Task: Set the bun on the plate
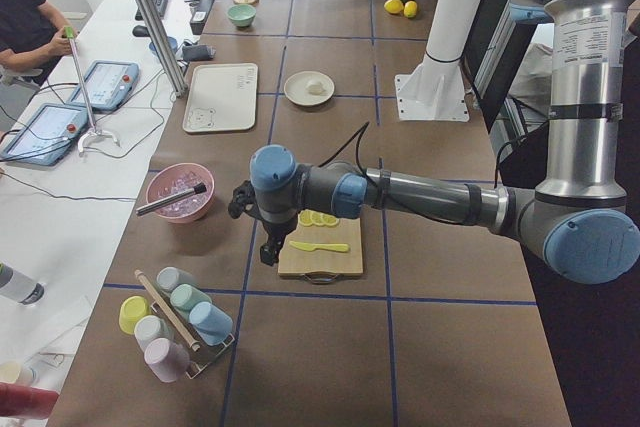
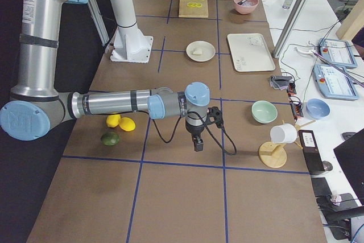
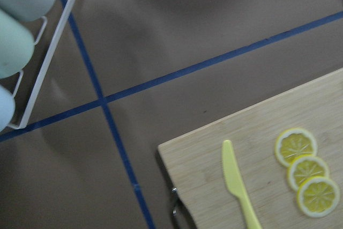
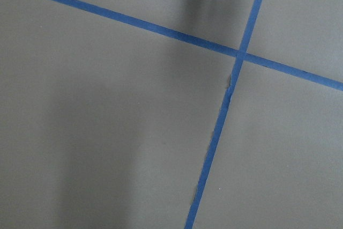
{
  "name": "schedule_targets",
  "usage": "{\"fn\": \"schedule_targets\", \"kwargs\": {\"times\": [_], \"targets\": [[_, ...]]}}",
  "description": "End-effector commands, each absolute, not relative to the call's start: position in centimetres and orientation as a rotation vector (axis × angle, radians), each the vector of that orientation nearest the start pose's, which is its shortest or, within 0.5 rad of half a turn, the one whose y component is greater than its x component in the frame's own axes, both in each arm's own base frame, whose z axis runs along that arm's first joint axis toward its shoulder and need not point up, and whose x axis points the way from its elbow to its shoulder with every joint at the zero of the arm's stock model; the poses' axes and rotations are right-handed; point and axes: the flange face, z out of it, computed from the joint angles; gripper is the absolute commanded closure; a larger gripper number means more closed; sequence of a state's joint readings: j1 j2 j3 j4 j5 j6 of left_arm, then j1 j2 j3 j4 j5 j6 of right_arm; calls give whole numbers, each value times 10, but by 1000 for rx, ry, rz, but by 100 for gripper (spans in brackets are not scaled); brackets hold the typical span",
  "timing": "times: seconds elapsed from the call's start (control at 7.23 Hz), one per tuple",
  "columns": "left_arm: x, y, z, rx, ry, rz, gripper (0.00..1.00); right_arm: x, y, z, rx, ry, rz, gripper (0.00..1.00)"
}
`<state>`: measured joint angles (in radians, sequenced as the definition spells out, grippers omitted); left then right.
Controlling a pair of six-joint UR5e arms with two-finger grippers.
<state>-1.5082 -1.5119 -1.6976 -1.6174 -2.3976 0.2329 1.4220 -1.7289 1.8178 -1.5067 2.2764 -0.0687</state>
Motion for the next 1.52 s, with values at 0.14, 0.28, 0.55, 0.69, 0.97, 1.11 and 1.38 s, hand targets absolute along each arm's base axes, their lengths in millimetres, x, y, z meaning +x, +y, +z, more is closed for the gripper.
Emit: {"fn": "schedule_targets", "kwargs": {"times": [0.14,0.28,0.55,0.69,0.97,1.11,1.38], "targets": [[-43,-465,654,105,831,260,1,6,-439,613,106,-711,-250,0],[-45,-466,649,71,827,196,1,6,-439,614,103,-711,-249,0],[-46,-465,652,5,815,158,1,6,-439,622,88,-712,-241,0],[-46,-462,656,-47,816,140,1,4,-439,625,81,-720,-241,0],[-47,-451,659,-95,806,118,0,4,-441,636,60,-719,-231,0],[-50,-453,657,-82,773,129,0,4,-441,636,62,-718,-233,0],[-49,-454,655,-76,773,136,0,5,-441,634,69,-719,-237,0]]}}
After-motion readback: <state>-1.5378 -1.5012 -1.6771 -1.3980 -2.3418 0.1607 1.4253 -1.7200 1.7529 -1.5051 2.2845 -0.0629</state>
